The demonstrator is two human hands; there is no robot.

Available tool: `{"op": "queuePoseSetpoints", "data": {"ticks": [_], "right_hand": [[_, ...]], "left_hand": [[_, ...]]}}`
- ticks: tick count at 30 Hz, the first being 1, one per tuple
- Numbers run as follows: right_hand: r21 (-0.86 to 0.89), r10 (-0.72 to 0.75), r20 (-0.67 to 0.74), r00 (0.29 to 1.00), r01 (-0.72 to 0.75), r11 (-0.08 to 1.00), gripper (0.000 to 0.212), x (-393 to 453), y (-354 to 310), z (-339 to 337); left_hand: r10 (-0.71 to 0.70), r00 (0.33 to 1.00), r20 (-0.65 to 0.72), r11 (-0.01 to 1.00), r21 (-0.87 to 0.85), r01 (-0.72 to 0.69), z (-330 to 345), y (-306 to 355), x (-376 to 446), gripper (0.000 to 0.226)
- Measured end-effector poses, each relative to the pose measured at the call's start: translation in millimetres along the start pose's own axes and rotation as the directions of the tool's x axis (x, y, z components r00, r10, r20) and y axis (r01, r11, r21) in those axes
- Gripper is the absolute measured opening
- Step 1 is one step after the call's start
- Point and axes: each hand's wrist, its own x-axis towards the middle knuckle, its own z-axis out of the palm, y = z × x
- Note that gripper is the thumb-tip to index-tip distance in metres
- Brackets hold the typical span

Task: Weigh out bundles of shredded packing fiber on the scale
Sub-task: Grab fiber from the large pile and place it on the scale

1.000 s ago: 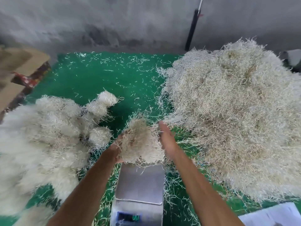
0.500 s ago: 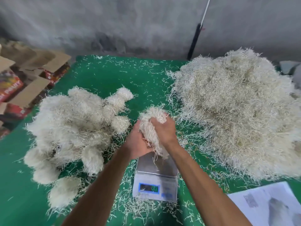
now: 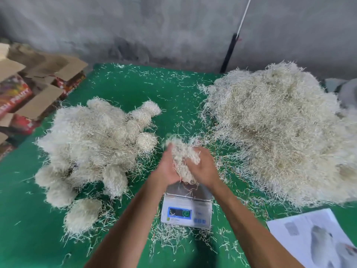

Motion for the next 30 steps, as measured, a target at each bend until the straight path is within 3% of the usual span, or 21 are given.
{"op": "queuePoseSetpoints", "data": {"ticks": [3,5,8,10,13,16,17,23,27,30], "right_hand": [[-0.107,-0.09,0.04,0.995,0.094,0.99,0.071,-14,15,8],[-0.127,-0.106,0.029,0.994,0.108,0.986,0.073,-18,17,13],[-0.084,-0.077,0.022,0.997,0.078,0.993,0.046,-22,29,19],[-0.015,-0.023,-0.05,0.998,0.022,1.0,0.03,-23,38,23],[-0.216,0.005,-0.147,0.989,-0.037,0.976,0.066,-26,43,23],[-0.564,-0.01,-0.051,0.999,-0.021,0.826,0.095,-27,53,26],[-0.585,0.014,-0.028,1.0,-0.028,0.81,0.102,-29,54,25],[-0.223,0.044,-0.244,0.969,-0.1,0.97,0.098,-44,61,14],[-0.165,0.071,-0.285,0.956,-0.122,0.979,0.091,-46,58,3],[-0.107,0.108,-0.289,0.951,-0.145,0.984,0.071,-49,54,-2]], "left_hand": [[0.115,0.983,-0.143,0.983,0.157,-0.092,6,-2,7,0.044],[0.197,0.961,-0.193,0.966,0.204,-0.157,6,-11,9,0.044],[0.224,0.948,-0.225,0.965,0.186,-0.184,1,-24,12,0.058],[0.238,0.946,-0.218,0.933,0.322,-0.16,-5,-30,9,0.07],[0.373,0.909,-0.184,0.785,0.585,-0.204,-22,-37,3,0.057],[0.404,0.902,-0.151,0.684,0.704,-0.188,-40,-39,-2,0.041],[0.408,0.902,-0.14,0.659,0.729,-0.185,-45,-39,-3,0.037],[0.551,0.833,-0.059,0.635,0.677,-0.372,-60,-34,-23,0.031],[0.552,0.834,0.016,0.616,0.666,-0.42,-61,-35,-29,0.037],[0.526,0.85,0.01,0.667,0.616,-0.42,-63,-39,-29,0.035]]}}
